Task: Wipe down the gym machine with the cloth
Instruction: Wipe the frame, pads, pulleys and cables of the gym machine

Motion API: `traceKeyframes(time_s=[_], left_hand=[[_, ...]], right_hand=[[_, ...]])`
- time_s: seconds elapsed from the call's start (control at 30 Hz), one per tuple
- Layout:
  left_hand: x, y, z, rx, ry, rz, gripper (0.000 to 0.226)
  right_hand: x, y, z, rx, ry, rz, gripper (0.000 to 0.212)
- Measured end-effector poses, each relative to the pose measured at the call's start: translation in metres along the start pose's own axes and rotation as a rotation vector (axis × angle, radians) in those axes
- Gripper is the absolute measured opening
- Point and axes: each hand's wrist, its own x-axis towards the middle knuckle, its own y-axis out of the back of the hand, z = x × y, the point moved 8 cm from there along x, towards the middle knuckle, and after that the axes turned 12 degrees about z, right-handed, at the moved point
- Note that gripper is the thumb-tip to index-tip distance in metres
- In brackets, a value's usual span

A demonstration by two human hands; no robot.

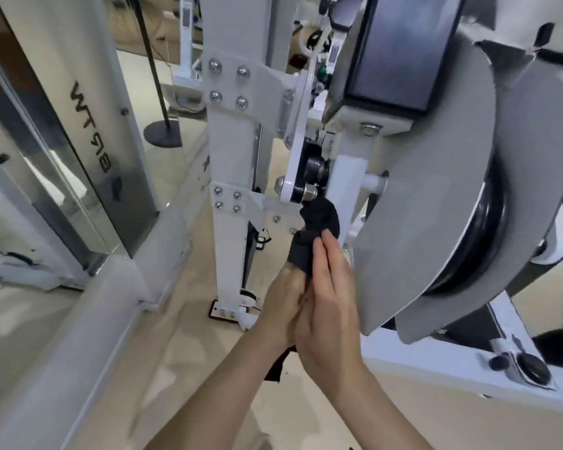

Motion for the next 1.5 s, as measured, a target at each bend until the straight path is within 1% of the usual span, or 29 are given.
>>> traceKeyframes(time_s=[0.03, 0.07, 0.1, 0.13, 0.17, 0.2, 0.3, 0.37, 0.43, 0.47, 0.5, 0.57, 0.63, 0.67, 0.73, 0.8, 0.87, 0.9, 0.97, 1.03, 1.1, 1.13, 1.2, 1.27, 1.33, 1.37, 1.43, 1.47, 1.5], left_hand=[[-0.001, 0.002, 0.000, 0.043, -0.036, -0.046, 0.020], [-0.003, 0.006, -0.004, 0.054, -0.067, -0.062, 0.025], [-0.005, 0.015, 0.000, 0.096, -0.150, -0.082, 0.032], [-0.006, 0.028, 0.005, 0.075, -0.199, -0.105, 0.031], [-0.004, 0.042, 0.010, 0.071, -0.227, -0.121, 0.025], [0.000, 0.048, 0.012, 0.089, -0.204, -0.160, 0.025], [0.015, 0.074, 0.034, 0.237, -0.268, -0.150, 0.035], [0.023, 0.087, 0.070, 0.325, -0.476, -0.090, 0.038], [0.041, 0.095, 0.107, 0.292, -0.804, 0.012, 0.024], [0.056, 0.094, 0.122, 0.312, -0.924, 0.018, 0.027], [0.075, 0.085, 0.129, 0.380, -0.993, -0.037, 0.030], [0.106, 0.063, 0.125, 0.550, -1.024, -0.161, 0.032], [0.105, 0.057, 0.108, 0.618, -1.055, -0.186, 0.035], [0.094, 0.056, 0.097, 0.655, -1.120, -0.167, 0.037], [0.065, 0.060, 0.081, 0.592, -1.255, -0.156, 0.037], [0.051, 0.063, 0.073, 0.448, -1.381, -0.181, 0.027], [0.053, 0.073, 0.078, 0.304, -1.461, -0.209, 0.037], [0.058, 0.080, 0.083, 0.217, -1.478, -0.199, 0.041], [0.076, 0.095, 0.093, 0.055, -1.402, -0.137, 0.028], [0.104, 0.108, 0.093, -0.063, -1.187, -0.035, 0.020], [0.124, 0.114, 0.081, -0.112, -0.947, 0.000, 0.023], [0.126, 0.118, 0.074, -0.122, -0.864, 0.013, 0.024], [0.121, 0.126, 0.060, -0.141, -0.784, 0.042, 0.026], [0.116, 0.136, 0.047, -0.194, -0.728, 0.050, 0.027], [0.130, 0.148, 0.032, -0.250, -0.590, 0.088, 0.028], [0.142, 0.151, 0.022, -0.243, -0.501, 0.123, 0.028], [0.164, 0.147, 0.004, -0.148, -0.381, 0.146, 0.027], [0.170, 0.139, -0.001, -0.112, -0.370, 0.103, 0.026], [0.171, 0.125, -0.006, -0.137, -0.351, 0.018, 0.027]], right_hand=[[-0.002, -0.003, 0.001, 0.012, -0.010, -0.017, 0.063], [-0.003, -0.005, 0.003, 0.025, -0.028, -0.017, 0.062], [-0.003, -0.007, 0.000, 0.052, -0.019, -0.015, 0.060], [-0.002, -0.010, -0.001, 0.067, -0.012, -0.010, 0.056], [0.000, -0.013, -0.001, 0.068, -0.003, -0.009, 0.052], [0.002, -0.016, -0.002, 0.049, 0.010, -0.010, 0.051], [0.010, -0.016, -0.002, 0.031, -0.041, 0.015, 0.051], [0.020, -0.012, 0.002, 0.066, -0.107, 0.021, 0.053], [0.037, -0.007, 0.006, 0.007, -0.145, 0.065, 0.068], [0.047, -0.005, 0.010, -0.008, -0.192, 0.119, 0.072], [0.059, -0.001, 0.011, -0.010, -0.236, 0.188, 0.071], [0.077, 0.000, 0.003, -0.046, -0.228, 0.275, 0.068], [0.078, -0.011, -0.001, -0.056, -0.217, 0.254, 0.072], [0.073, -0.016, 0.001, -0.100, -0.237, 0.239, 0.074], [0.050, -0.019, 0.011, -0.274, -0.301, 0.247, 0.068], [0.020, -0.015, 0.014, -0.423, -0.336, 0.299, 0.053], [-0.001, -0.014, 0.003, -0.518, -0.331, 0.302, 0.047], [0.000, -0.015, -0.005, -0.520, -0.312, 0.304, 0.046], [0.026, -0.016, -0.019, -0.462, -0.284, 0.322, 0.042], [0.062, -0.019, -0.022, -0.420, -0.299, 0.328, 0.041], [0.086, -0.012, -0.022, -0.455, -0.332, 0.331, 0.045], [0.090, -0.006, -0.024, -0.506, -0.311, 0.346, 0.042], [0.084, 0.015, -0.039, -0.646, -0.214, 0.415, 0.019], [0.076, 0.030, -0.059, -0.700, -0.100, 0.479, 0.022], [0.080, 0.034, -0.083, -0.643, 0.043, 0.575, 0.017], [0.087, 0.025, -0.094, -0.626, 0.126, 0.581, 0.014], [0.108, -0.008, -0.109, -0.652, 0.245, 0.448, 0.015], [0.117, -0.030, -0.111, -0.723, 0.282, 0.329, 0.019], [0.122, -0.051, -0.107, -0.821, 0.293, 0.180, 0.025]])
